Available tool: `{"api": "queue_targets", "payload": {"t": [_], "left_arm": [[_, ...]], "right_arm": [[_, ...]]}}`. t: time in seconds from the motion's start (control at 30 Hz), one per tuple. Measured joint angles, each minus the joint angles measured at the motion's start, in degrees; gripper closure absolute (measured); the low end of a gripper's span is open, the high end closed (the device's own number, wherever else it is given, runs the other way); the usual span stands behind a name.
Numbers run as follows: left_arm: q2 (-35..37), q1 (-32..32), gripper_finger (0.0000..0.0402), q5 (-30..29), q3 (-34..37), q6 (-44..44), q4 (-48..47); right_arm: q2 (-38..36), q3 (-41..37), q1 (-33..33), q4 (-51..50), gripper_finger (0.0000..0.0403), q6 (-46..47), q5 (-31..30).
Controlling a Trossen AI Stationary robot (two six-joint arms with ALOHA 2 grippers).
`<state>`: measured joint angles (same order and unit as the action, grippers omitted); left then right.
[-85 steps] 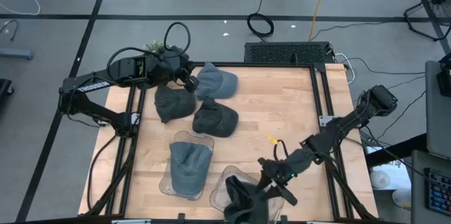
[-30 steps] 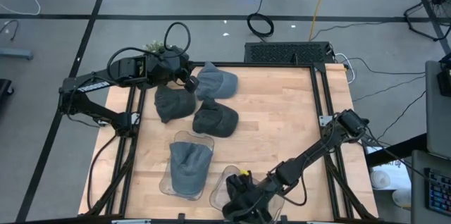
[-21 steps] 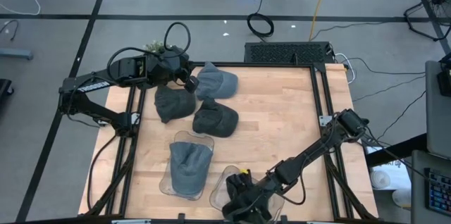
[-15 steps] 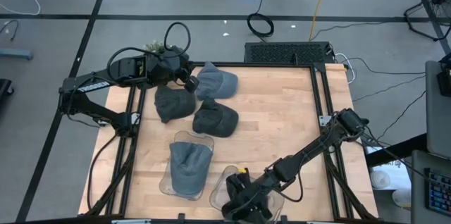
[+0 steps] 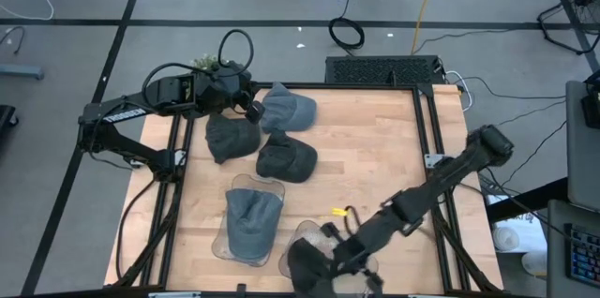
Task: Pick & Place hat
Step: Put the top right black cap into the right transparent bin
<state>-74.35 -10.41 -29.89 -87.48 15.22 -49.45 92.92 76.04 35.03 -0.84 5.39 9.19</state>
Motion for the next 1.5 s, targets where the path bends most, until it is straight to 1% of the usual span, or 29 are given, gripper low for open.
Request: {"api": "queue_targets", "payload": {"t": [0.13,0.23,0.33,0.4,0.5,0.63,0.73,0.87,0.97,1.03,1.13,1.27,1.4,1.5], "left_arm": [[0.00,-0.01,0.0325,0.01,0.00,0.00,0.00],[0.00,0.00,0.0325,0.02,0.00,0.00,0.00],[0.00,-0.02,0.0325,0.02,0.00,0.00,0.00],[0.00,-0.01,0.0325,0.01,0.00,0.00,0.00],[0.00,-0.01,0.0325,0.02,0.00,0.00,-0.02],[0.00,-0.02,0.0325,0.01,0.00,0.00,0.00],[0.00,0.00,0.0325,0.02,0.00,-0.02,0.00],[0.00,-0.02,0.0325,0.02,0.00,0.00,0.00],[0.00,-0.02,0.0325,0.02,0.00,0.00,0.00],[0.00,-0.02,0.0325,0.02,0.00,0.00,0.00],[0.00,-0.02,0.0325,0.00,0.00,0.00,0.00],[0.00,-0.02,0.0325,0.00,0.00,0.42,0.35],[0.00,0.00,0.0325,0.07,-0.02,0.42,7.08],[0.00,-0.02,0.0325,1.92,-0.02,0.42,11.37]], "right_arm": [[-4.48,0.03,0.92,-1.29,0.0402,-2.61,0.38],[-7.11,-0.14,1.05,-1.63,0.0402,-5.90,3.35],[-9.90,-2.00,0.78,-0.39,0.0402,-8.16,5.85],[-12.03,-4.26,0.13,0.52,0.0403,-8.67,6.27],[-15.16,-9.36,-1.31,6.69,0.0403,-8.47,7.07],[-18.90,-17.13,-3.85,20.05,0.0403,-6.37,13.00],[-21.20,-21.51,-5.98,29.05,0.0403,-2.98,16.39],[-21.33,-25.55,-7.32,40.11,0.0403,2.27,21.02],[-21.17,-26.19,-7.52,41.80,0.0403,2.61,21.56],[-21.16,-26.22,-8.75,42.54,0.0403,1.93,23.44],[-21.17,-26.22,-12.20,46.80,0.0403,2.03,27.71],[-21.22,-26.22,-16.97,52.75,0.0403,4.50,33.63],[-21.14,-26.22,-20.54,53.66,0.0403,3.61,35.76],[-21.14,-26.19,-22.94,58.94,0.0403,2.39,36.04]]}}
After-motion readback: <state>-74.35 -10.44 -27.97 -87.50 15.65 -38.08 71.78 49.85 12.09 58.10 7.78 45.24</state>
